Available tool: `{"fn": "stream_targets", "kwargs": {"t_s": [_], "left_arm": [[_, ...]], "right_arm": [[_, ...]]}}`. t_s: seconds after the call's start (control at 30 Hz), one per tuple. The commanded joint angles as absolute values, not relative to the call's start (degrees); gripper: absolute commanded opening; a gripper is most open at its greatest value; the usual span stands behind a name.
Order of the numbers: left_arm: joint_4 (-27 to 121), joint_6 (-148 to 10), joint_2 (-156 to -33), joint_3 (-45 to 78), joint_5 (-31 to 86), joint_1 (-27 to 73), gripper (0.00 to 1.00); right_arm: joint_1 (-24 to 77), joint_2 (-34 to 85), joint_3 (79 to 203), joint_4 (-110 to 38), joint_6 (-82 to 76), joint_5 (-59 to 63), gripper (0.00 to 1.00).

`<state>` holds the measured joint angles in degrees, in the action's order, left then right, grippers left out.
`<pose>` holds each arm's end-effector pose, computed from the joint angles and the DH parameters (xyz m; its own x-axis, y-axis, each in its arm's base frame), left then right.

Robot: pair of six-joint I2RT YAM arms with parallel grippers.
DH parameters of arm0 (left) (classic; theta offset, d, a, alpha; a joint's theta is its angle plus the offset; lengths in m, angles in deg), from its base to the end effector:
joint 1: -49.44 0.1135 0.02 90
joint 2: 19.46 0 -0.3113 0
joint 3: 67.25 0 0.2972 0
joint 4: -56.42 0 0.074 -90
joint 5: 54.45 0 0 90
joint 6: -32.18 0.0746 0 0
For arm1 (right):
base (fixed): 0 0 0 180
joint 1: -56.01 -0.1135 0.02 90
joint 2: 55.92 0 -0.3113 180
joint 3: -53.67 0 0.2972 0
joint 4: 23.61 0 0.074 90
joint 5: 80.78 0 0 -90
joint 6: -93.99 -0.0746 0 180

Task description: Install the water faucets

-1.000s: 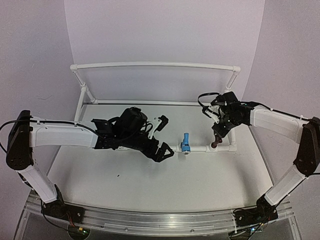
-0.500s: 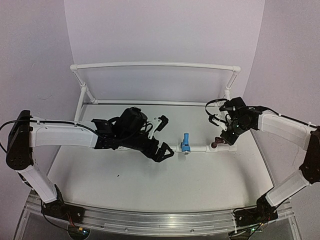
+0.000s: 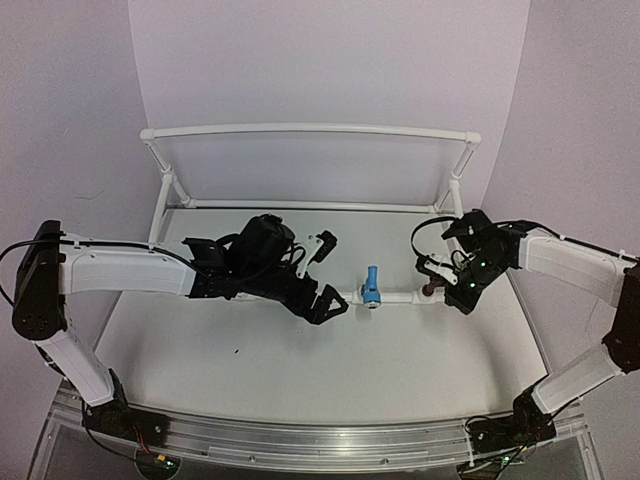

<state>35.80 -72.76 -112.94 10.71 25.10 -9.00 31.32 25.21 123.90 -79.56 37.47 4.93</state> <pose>0.2210 -0.3856 0.2578 -0.5340 0.3850 -0.7527 0.8041 0.5063 -0.3116 0.2904 0.1396 0.2284 -0.4523 -0.8134 -0.3659 -0.8306 0.5336 -0.1595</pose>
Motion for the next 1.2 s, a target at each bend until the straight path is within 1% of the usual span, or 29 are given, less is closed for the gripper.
{"fn": "stream_targets", "kwargs": {"t_s": [0.0, 0.1, 0.23, 0.4, 0.5, 0.6, 0.8, 0.93, 1.07, 1.17], "left_arm": [[36.1, -71.8, -112.6, 13.9, 24.8, -8.8, 1.00], [36.0, -71.9, -112.3, 14.0, 24.7, -8.7, 1.00], [36.0, -72.0, -112.2, 13.8, 24.9, -8.7, 1.00], [35.9, -72.1, -112.1, 13.9, 25.0, -8.7, 1.00], [35.9, -72.2, -111.8, 13.6, 25.3, -8.7, 1.00], [36.2, -72.2, -111.4, 13.0, 25.4, -8.8, 1.00], [36.4, -72.1, -111.8, 12.9, 25.3, -8.7, 1.00], [36.6, -72.0, -112.2, 13.1, 25.1, -8.7, 1.00], [36.7, -72.0, -112.4, 13.2, 25.0, -8.7, 1.00], [36.8, -72.0, -112.3, 13.2, 25.0, -8.8, 1.00]], "right_arm": [[31.6, 22.5, 130.7, -81.1, 37.8, 3.3, 0.00], [33.5, 23.2, 134.2, -81.2, 39.2, 4.3, 0.00], [35.9, 27.2, 137.7, -80.5, 41.1, 6.4, 0.00], [36.3, 32.6, 138.8, -77.9, 41.2, 8.1, 0.00], [36.2, 34.2, 137.3, -75.8, 42.5, 10.2, 0.00], [36.2, 33.8, 133.1, -74.2, 43.9, 12.2, 0.00], [36.3, 31.1, 127.1, -74.0, 44.4, 12.0, 0.00], [36.2, 28.5, 124.8, -74.5, 43.9, 9.1, 0.00], [36.0, 27.0, 124.3, -75.0, 41.7, 3.6, 0.00], [35.2, 25.6, 122.0, -73.3, 41.2, 1.4, 0.00]]}}
